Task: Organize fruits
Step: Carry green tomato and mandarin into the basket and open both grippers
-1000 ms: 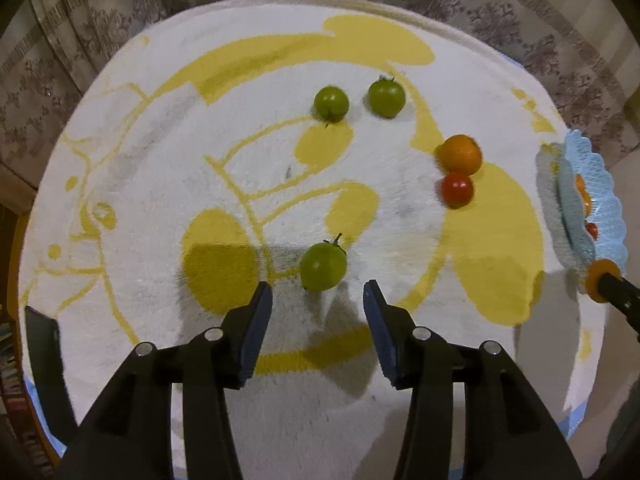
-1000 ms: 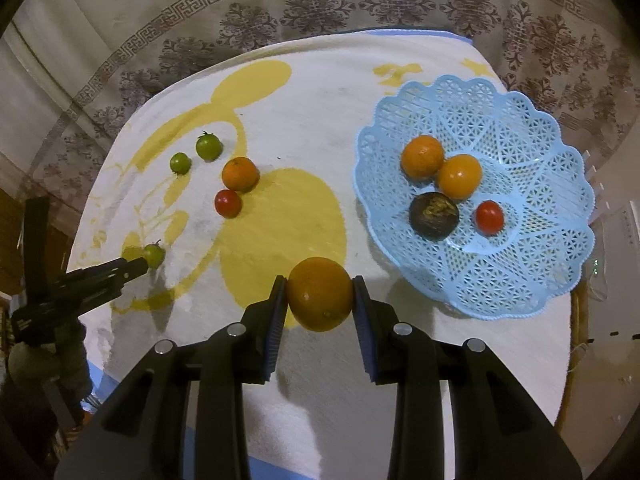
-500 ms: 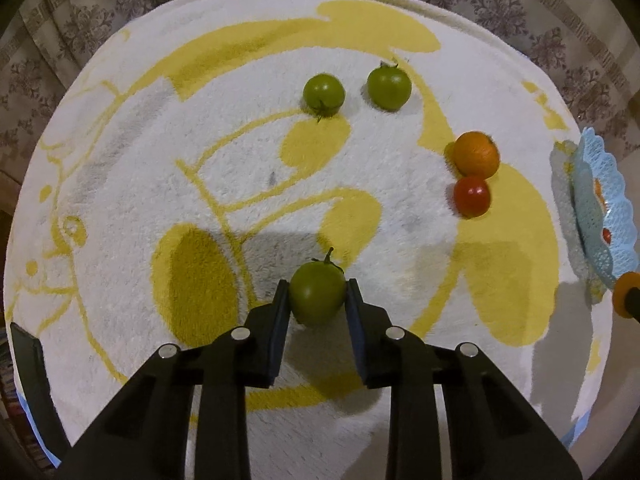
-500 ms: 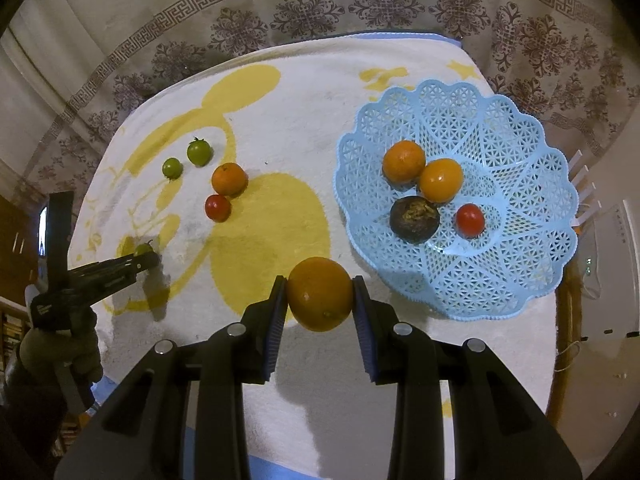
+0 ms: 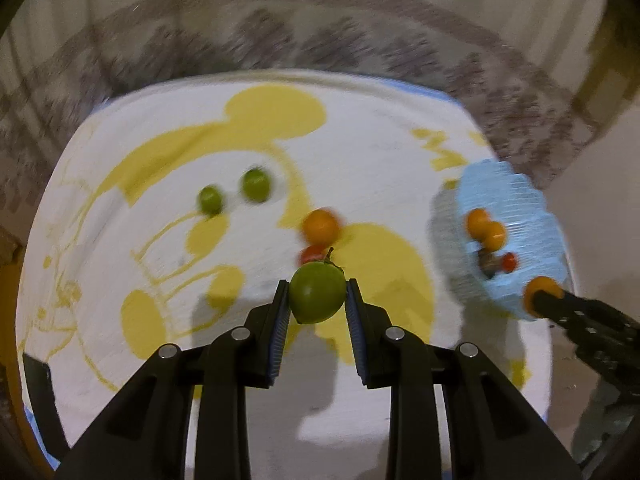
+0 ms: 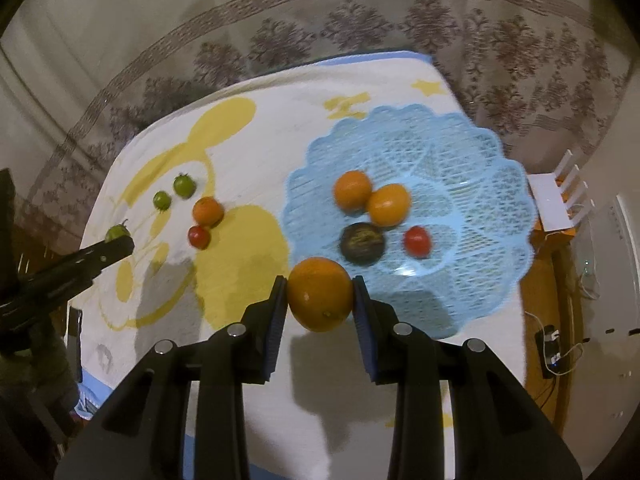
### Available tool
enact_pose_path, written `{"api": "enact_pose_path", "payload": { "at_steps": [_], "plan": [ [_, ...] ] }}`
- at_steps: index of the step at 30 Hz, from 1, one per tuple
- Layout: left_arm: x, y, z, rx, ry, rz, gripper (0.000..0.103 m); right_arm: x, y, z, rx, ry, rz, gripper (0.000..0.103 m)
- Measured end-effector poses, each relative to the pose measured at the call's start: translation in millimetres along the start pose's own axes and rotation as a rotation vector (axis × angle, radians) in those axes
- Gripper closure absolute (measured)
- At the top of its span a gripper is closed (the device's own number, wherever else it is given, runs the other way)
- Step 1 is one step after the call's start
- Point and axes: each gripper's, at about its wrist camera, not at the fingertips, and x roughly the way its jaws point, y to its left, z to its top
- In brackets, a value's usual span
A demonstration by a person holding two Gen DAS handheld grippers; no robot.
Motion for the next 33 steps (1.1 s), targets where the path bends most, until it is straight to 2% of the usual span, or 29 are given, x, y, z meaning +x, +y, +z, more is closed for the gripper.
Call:
{"api": "enact_pose_path", "payload": {
  "at_steps": [6,13,22,31,33],
  "plan": [
    [-9.4,-59.0,10.8,0.078,-0.034,-0.055,0.075,-16.1,-30.7,5.4,0.033,-0.039,-0.015,0.07],
    [-7.7,-109.2,9.9,0.151,-0.041,-0.093,0.075,-26.8,-51.7,9.9,0.035,-0.066,-0.019,0.07],
    [-1.5,-149.4,12.8,0.197,-0.032,-0.15,0.075,-25.9,-70.9,15.8,0.047,-0.074,-0.03,0.069],
    [11.0,-176.3,12.3,0.232,-0.01,-0.168,0.074,-25.1,-84.9,19.5,0.073,-0.077,-0.045,0.069],
    [13.8,-177.9,11.6,0.236,-0.004,-0.166,0.062,-23.9,-89.8,19.6,0.094,-0.073,-0.05,0.068]
  ]
}}
